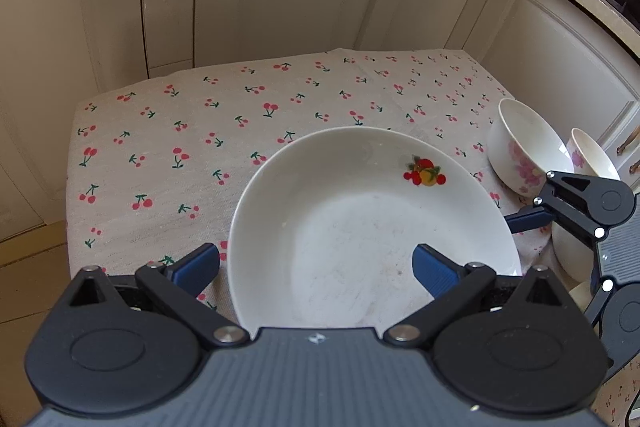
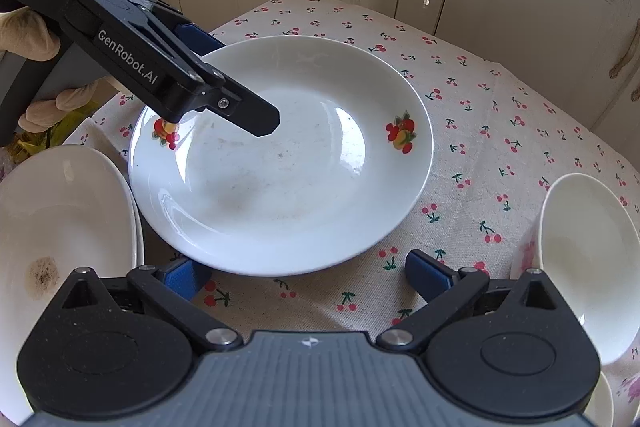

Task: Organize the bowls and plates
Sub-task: 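Close the left gripper on the fruit-decal plate rim and lift it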

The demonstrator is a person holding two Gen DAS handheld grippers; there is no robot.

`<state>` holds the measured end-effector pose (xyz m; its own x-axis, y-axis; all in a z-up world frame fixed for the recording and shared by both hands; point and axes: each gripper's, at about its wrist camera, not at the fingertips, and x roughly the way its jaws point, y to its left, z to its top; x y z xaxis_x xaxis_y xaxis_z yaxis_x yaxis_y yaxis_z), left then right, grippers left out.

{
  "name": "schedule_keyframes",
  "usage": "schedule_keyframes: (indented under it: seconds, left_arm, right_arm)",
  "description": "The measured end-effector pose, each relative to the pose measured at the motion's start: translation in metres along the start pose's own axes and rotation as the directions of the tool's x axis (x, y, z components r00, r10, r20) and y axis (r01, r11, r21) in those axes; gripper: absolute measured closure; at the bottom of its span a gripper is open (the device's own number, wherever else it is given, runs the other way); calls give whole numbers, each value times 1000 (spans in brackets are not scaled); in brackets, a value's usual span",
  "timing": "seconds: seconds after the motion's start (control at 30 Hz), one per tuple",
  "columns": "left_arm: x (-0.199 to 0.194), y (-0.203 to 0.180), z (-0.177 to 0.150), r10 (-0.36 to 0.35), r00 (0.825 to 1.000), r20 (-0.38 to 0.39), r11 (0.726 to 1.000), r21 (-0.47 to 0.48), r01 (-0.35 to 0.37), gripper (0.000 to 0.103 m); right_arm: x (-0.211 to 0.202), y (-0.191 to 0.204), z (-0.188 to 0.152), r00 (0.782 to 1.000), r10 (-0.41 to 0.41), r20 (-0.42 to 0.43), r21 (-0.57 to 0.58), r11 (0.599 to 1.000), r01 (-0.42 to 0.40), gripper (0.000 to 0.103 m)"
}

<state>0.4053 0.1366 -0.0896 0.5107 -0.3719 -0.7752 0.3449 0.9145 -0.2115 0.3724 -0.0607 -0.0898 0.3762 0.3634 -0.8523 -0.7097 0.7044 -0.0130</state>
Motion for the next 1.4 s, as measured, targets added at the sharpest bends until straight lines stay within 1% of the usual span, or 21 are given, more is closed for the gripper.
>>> schedule_keyframes:
  seconds: [0.23, 0.47, 0.67, 0.8, 1.03, 1.1, 1.2, 1.27, 1.4]
  left_arm:
    - [2, -3, 4, -34, 999, -21, 999, 3, 35, 2]
    - [3, 0, 9, -65, 997, -29, 998, -8, 65, 3]
    - [4, 3, 11, -90, 995, -43, 996, -15, 89, 3]
    - [6, 1, 11, -87, 995, -48, 996, 2, 87, 3]
    - [9, 2, 16, -100, 993, -60, 995, 14, 101, 3]
    - [9, 3, 16, -105, 992, -67, 994, 13, 106, 3]
    - [11, 4, 16, -111, 991, -73, 994, 13, 112, 3]
    - [13, 2, 16, -118, 990, -78, 993, 17, 120, 3]
    - [15, 0, 18, -128, 988, -87, 991, 33, 131, 3]
  right_arm:
    - [4, 0, 9, 998, 35, -50, -64, 997, -39, 0]
    - [2, 3, 5, 999, 33, -8, -48, 998, -33, 0]
    - [-2, 11, 6, 999, 25, 29, -122, 992, -21, 0]
    - [-2, 7, 6, 999, 48, 25, -108, 993, -45, 0]
    - [5, 7, 9, 999, 39, 12, -82, 996, -38, 0]
    - [3, 8, 8, 999, 32, 29, -85, 996, -29, 0]
    - [-5, 6, 6, 996, 25, 86, -74, 997, -19, 0]
    - [-8, 2, 7, 994, 31, 105, -58, 998, -25, 0]
    - [-1, -1, 11, 998, 21, 67, -36, 999, -18, 0]
